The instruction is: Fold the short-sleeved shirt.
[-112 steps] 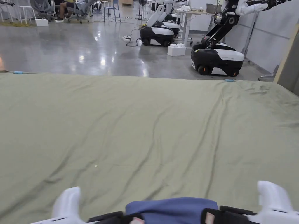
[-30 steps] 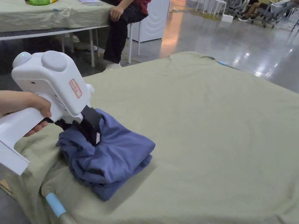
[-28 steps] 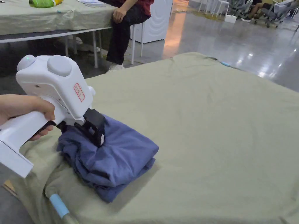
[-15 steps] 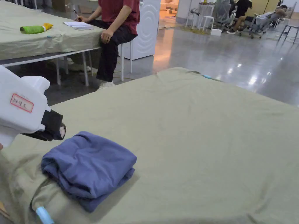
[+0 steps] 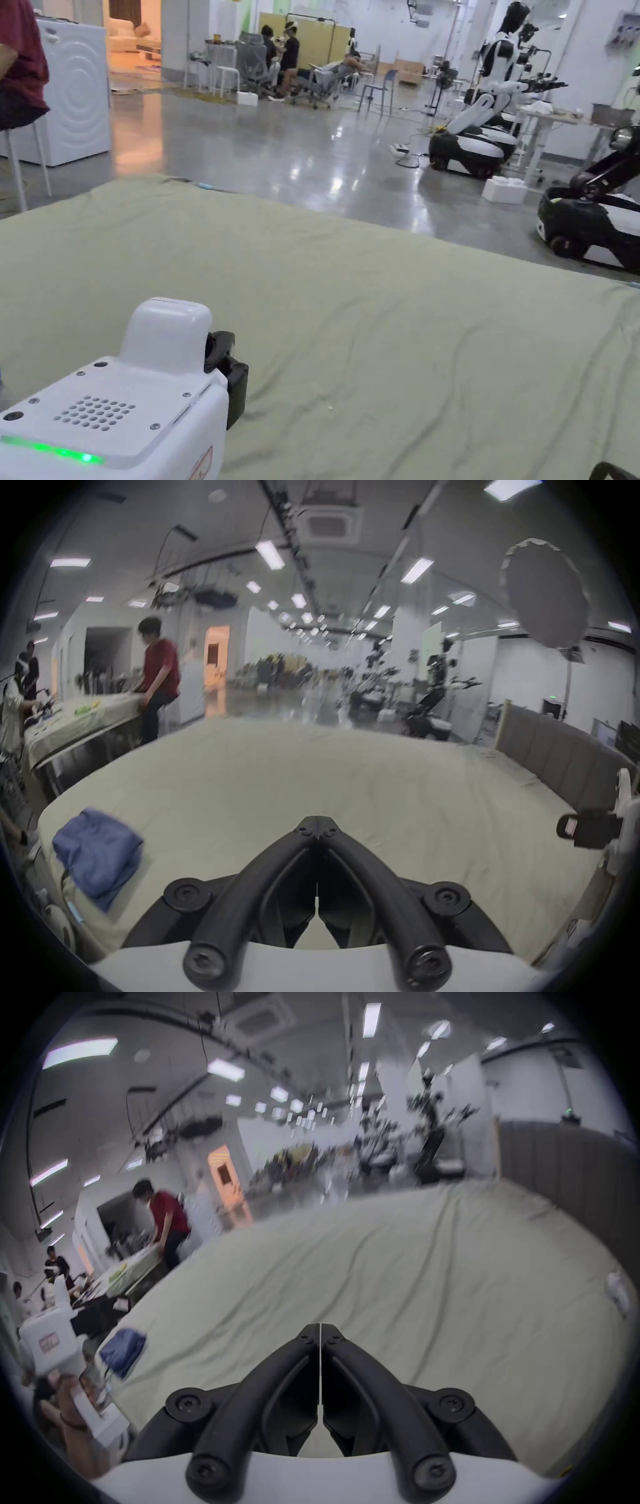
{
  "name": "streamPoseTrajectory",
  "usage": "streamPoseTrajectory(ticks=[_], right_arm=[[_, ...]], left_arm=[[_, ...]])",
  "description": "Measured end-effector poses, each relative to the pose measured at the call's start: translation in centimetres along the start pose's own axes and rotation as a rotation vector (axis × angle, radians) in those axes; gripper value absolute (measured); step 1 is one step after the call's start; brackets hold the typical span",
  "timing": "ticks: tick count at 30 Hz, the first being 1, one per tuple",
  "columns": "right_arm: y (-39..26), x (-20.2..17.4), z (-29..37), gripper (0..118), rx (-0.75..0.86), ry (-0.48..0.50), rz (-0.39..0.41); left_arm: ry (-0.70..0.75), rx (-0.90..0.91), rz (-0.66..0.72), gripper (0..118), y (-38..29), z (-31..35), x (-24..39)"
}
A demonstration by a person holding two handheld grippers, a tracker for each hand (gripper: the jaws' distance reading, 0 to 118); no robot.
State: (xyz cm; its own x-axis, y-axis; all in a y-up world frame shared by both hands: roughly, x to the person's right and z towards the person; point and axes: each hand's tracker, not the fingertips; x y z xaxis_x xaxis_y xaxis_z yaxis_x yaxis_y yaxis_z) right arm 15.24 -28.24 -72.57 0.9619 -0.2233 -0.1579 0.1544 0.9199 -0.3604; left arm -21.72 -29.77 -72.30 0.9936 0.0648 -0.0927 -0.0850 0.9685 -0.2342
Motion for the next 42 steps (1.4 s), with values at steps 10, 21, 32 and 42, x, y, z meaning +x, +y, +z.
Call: streamPoseTrajectory(ticks=[10,21,32,42], right_arm=[[-0.9,3.5,3.5,3,0.259,-0.209,0.215],[-2.4,1.2,2.2,118,0.294,-0.197,0.319],[-0.9,-0.2,1.5,118,0.287,-0.183,0.265],[-1.2,-0.9,1.4,118,0.258,-0.170,0.275]], left_arm=[[-0.053,0.105,-0.109,1,-1.3,1.5,7.6],[0.010,0.191,-0.162,118,-0.5,3.4,5.9],[-0.157,0.117,0.035,118,0.2,3.7,4.4],[-0.059,0.031,0.046,118,0.9,3.1,5.1]])
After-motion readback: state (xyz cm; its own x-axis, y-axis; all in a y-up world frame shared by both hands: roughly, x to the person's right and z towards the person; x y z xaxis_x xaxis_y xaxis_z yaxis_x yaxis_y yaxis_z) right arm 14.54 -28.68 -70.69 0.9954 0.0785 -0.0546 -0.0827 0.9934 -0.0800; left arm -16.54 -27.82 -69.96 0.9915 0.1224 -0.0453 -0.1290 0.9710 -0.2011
